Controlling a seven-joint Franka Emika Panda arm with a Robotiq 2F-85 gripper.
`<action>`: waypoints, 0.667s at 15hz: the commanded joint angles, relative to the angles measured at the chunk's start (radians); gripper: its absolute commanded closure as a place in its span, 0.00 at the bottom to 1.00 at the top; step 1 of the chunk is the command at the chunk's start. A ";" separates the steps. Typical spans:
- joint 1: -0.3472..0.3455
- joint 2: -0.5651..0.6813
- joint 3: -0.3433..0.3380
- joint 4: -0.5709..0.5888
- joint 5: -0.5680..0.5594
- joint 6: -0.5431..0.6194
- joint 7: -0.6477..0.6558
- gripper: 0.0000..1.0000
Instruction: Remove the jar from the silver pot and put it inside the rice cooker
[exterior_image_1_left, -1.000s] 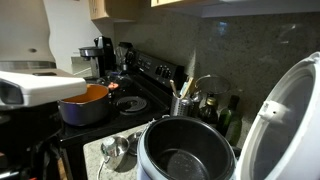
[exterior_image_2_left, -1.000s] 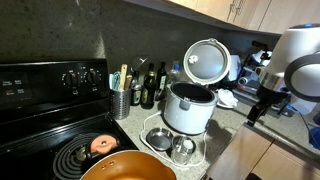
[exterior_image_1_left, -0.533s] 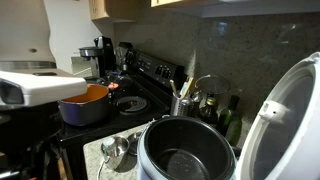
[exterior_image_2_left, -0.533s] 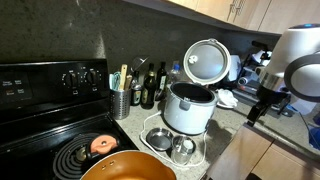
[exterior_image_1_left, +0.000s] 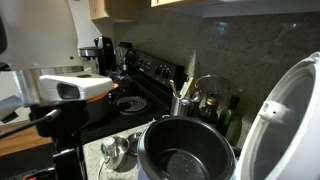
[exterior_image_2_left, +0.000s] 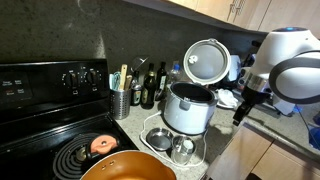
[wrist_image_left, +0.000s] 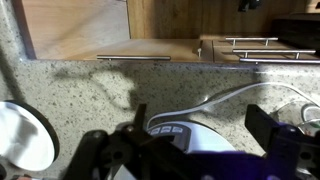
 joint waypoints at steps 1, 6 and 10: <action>0.041 0.101 -0.010 0.067 0.034 0.035 -0.077 0.00; 0.096 0.188 -0.045 0.167 0.073 0.015 -0.306 0.00; 0.146 0.216 -0.039 0.187 0.125 -0.008 -0.431 0.00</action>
